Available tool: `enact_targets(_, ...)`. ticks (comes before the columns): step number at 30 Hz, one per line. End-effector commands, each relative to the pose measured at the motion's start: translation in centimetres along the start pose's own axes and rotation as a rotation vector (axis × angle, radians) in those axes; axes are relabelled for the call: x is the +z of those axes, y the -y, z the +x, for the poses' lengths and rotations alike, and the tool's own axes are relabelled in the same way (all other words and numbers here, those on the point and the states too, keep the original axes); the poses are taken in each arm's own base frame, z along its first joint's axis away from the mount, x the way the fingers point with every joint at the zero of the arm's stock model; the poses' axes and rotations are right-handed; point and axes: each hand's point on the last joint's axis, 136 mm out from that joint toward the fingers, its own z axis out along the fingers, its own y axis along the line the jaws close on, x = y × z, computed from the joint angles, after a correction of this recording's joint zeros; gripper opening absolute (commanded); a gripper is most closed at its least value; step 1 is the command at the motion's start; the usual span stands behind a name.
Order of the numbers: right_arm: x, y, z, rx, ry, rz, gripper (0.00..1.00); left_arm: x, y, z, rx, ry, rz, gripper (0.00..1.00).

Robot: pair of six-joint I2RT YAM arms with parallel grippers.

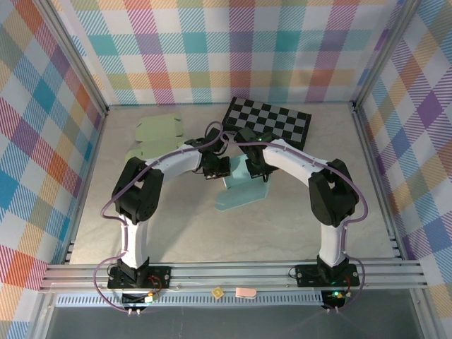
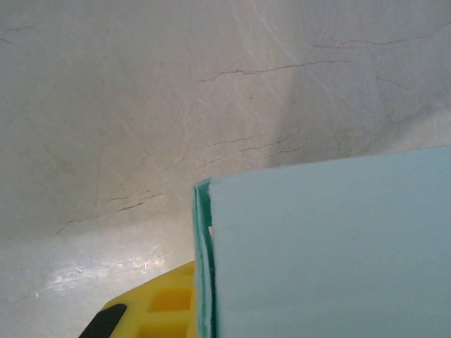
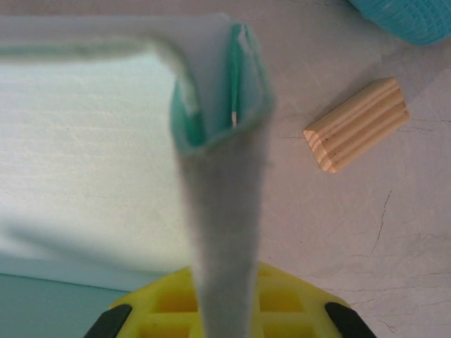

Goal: Fold the paper box

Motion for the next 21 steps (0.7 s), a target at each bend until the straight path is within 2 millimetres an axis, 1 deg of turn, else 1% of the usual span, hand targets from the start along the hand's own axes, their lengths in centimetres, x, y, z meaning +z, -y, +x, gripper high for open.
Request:
enact_targets(1, -0.3, -0.5, 0.7, -0.009, -0.03, -0.02, 0.0, -0.8, -1.0, -0.7, -0.008, 0.083, -0.099, 0.0)
enact_targets(3, -0.3, -0.5, 0.7, -0.007, -0.029, -0.02, 0.0, -0.8, -0.7, -0.4, -0.001, 0.085, -0.11, 0.18)
enact_targets(4, -0.3, -0.5, 0.7, -0.008, -0.031, -0.02, 0.0, -1.0, -0.6, -0.4, 0.003, 0.093, -0.11, 0.22)
enact_targets(9, -0.3, -0.5, 0.8, -0.008, -0.032, -0.02, 0.0, -1.8, -0.4, -0.9, 0.004, 0.14, -0.104, 0.26)
enact_targets(12, -0.2, -0.4, 1.0, -0.014, -0.041, -0.016, 0.0, -2.5, 0.6, -1.5, 0.031, 0.179, -0.048, 0.32)
enact_targets(15, -0.2, -0.3, 1.1, -0.014, -0.043, -0.013, 0.0, -3.5, 1.9, -2.0, 0.046, 0.23, 0.033, 0.35)
enact_targets(17, -0.3, -0.3, 1.2, -0.014, -0.045, -0.013, 0.0, -3.6, 2.4, -2.0, 0.057, 0.235, 0.066, 0.35)
enact_targets(19, -0.3, -0.4, 1.2, -0.014, -0.047, -0.017, 0.0, -3.3, 2.5, -1.9, 0.06, 0.225, 0.075, 0.35)
enact_targets(21, -0.2, -0.3, 1.3, -0.011, -0.05, -0.015, 0.0, -2.9, 2.5, -1.7, 0.063, 0.219, 0.078, 0.32)
